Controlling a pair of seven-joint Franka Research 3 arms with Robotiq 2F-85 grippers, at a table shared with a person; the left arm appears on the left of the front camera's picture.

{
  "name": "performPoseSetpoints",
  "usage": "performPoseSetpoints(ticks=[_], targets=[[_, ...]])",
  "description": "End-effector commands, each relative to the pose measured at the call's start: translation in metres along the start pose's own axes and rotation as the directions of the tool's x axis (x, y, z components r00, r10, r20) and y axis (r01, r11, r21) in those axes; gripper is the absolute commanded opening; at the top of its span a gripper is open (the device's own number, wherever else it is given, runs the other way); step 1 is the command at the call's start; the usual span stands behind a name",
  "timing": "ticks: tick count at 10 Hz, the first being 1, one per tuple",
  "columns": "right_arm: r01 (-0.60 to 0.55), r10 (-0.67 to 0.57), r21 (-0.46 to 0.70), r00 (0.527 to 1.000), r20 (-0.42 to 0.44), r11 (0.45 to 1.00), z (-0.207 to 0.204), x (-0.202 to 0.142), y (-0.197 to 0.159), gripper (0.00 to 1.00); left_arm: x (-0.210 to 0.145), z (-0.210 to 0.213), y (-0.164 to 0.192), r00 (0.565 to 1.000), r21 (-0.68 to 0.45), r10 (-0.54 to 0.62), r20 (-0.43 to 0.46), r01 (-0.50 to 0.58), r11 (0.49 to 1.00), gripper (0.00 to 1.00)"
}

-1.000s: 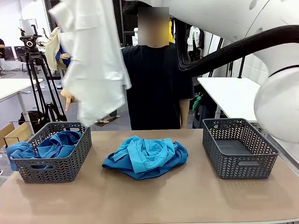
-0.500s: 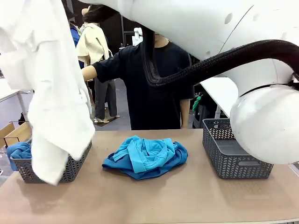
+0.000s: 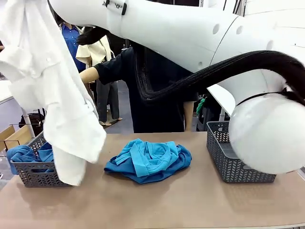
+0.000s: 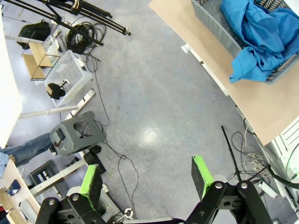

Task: Sort the tops and bottoms.
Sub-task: Sort the clothes according to human instructions.

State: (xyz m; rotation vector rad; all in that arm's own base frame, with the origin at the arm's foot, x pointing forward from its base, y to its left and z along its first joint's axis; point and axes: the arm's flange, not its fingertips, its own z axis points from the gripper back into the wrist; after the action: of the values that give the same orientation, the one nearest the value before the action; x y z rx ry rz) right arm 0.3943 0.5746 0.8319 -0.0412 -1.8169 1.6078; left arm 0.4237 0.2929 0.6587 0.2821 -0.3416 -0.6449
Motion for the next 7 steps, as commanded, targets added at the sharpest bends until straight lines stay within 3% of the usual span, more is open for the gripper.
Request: performPoseSetpoints(ticks=[1, 4, 7], targets=[[-0.016, -0.006, -0.173, 0.992, -0.123, 0.985, -0.244, 0.076, -0.199, 0.0, -0.002, 0.001, 0.0, 1.0, 0.005, -0.004, -0.008, 0.004, 1.0, 1.0], [-0.039, -0.029, -0.329, 0.98, -0.198, 0.944, -0.259, 0.086, -0.246, 0.0, -0.002, 0.001, 0.0, 1.0, 0.005, -0.004, -0.008, 0.004, 1.0, 1.0], [0.014, -0.132, -0.398, 0.954, -0.27, 0.917, -0.302, 0.081, -0.24, 0.0, -0.002, 0.001, 0.0, 1.0, 0.005, -0.004, -0.008, 0.004, 1.0, 1.0]])
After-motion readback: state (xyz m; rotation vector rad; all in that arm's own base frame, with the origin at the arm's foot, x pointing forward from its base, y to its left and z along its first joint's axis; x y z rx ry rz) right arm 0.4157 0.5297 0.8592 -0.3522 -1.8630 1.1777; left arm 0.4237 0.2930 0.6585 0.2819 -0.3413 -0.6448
